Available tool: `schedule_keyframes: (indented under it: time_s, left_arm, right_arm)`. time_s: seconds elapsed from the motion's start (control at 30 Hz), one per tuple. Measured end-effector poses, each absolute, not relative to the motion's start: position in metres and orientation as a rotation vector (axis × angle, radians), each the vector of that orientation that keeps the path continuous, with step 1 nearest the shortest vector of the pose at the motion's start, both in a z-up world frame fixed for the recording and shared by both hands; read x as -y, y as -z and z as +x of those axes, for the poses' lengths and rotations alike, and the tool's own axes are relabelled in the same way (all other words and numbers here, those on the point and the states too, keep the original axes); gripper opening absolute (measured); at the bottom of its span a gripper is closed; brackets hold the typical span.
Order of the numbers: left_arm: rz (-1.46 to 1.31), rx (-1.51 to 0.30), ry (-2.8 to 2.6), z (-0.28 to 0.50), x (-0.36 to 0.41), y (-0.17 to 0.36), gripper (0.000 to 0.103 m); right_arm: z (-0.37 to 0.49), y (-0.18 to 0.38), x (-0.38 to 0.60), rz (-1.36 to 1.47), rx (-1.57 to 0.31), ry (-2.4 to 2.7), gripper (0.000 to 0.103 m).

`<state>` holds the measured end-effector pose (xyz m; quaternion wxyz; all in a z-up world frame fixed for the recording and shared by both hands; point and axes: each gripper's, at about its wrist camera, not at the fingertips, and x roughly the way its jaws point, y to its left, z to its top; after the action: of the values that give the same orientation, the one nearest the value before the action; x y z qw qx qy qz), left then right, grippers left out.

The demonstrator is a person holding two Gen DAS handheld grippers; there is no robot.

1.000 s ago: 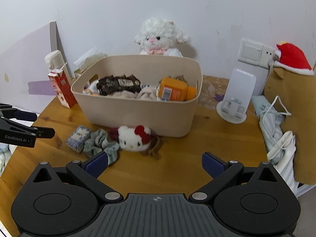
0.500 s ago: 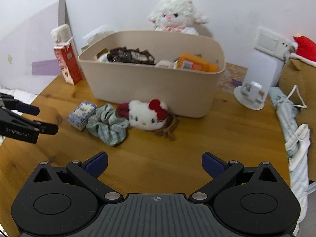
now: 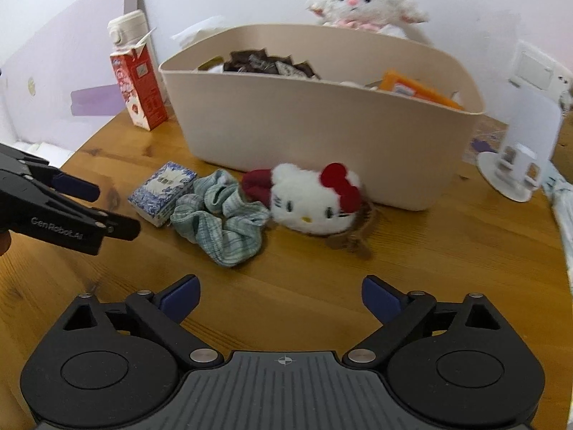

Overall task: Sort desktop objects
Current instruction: 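Grasp the blue-and-white tissue pack with the left gripper while the right grasps the green plaid scrunchie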

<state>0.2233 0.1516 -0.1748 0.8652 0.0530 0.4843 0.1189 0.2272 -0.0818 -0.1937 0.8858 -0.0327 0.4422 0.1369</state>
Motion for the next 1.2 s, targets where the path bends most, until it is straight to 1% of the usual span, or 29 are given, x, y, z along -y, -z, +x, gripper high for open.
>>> schedule_keyframes:
  time_s: [0.33, 0.4, 0.63, 0.67, 0.73, 0.8, 0.83, 0.87, 0.9, 0.93, 0.97, 1.0, 1.03, 1.1, 1.2]
  left_arm:
    - [0.053, -1.032, -0.271, 0.245, -0.159, 0.188, 0.075]
    - [0.049, -1.036, -0.275, 0.250, -0.160, 0.191, 0.075]
    - [0.057, -1.010, -0.281, 0.260, -0.164, 0.192, 0.076]
    - [0.056, -1.005, -0.281, 0.261, -0.164, 0.192, 0.076]
    - [0.064, -0.993, -0.274, 0.261, -0.164, 0.193, 0.075]
    - [0.068, -0.982, -0.262, 0.260, -0.163, 0.193, 0.072]
    - [0.068, -0.981, -0.260, 0.260, -0.163, 0.193, 0.071]
    - [0.068, -0.980, -0.258, 0.260, -0.163, 0.192, 0.071]
    - [0.071, -0.978, -0.252, 0.260, -0.162, 0.192, 0.067]
    - [0.078, -0.971, -0.243, 0.260, -0.161, 0.192, 0.061]
    - [0.084, -0.966, -0.235, 0.260, -0.160, 0.192, 0.057]
    - [0.089, -0.961, -0.225, 0.259, -0.159, 0.191, 0.050]
    - [0.096, -0.959, -0.216, 0.259, -0.157, 0.191, 0.047]
    - [0.107, -0.960, -0.210, 0.258, -0.155, 0.191, 0.047]
    - [0.139, -0.959, -0.190, 0.256, -0.153, 0.192, 0.047]
  right_arm:
    - [0.253, 0.209, 0.060, -0.093, -0.926, -0.350, 0.089]
    - [0.259, 0.211, 0.058, -0.066, -0.937, -0.351, 0.086]
    - [0.274, 0.216, 0.053, -0.012, -0.941, -0.337, 0.079]
    - [0.276, 0.216, 0.052, -0.012, -0.940, -0.338, 0.073]
    - [0.277, 0.216, 0.049, -0.021, -0.937, -0.335, 0.067]
    - [0.278, 0.215, 0.049, -0.032, -0.934, -0.330, 0.059]
    - [0.279, 0.215, 0.048, -0.039, -0.932, -0.330, 0.056]
    - [0.278, 0.215, 0.048, -0.041, -0.929, -0.331, 0.050]
    - [0.278, 0.214, 0.048, -0.040, -0.928, -0.331, 0.044]
    - [0.278, 0.214, 0.049, -0.041, -0.929, -0.329, 0.041]
    - [0.279, 0.214, 0.050, -0.042, -0.930, -0.326, 0.036]
    - [0.278, 0.214, 0.050, -0.039, -0.931, -0.323, 0.031]
    - [0.278, 0.214, 0.052, -0.034, -0.932, -0.318, 0.030]
    - [0.277, 0.213, 0.054, -0.027, -0.935, -0.314, 0.025]
    - [0.275, 0.213, 0.056, -0.016, -0.946, -0.312, 0.021]
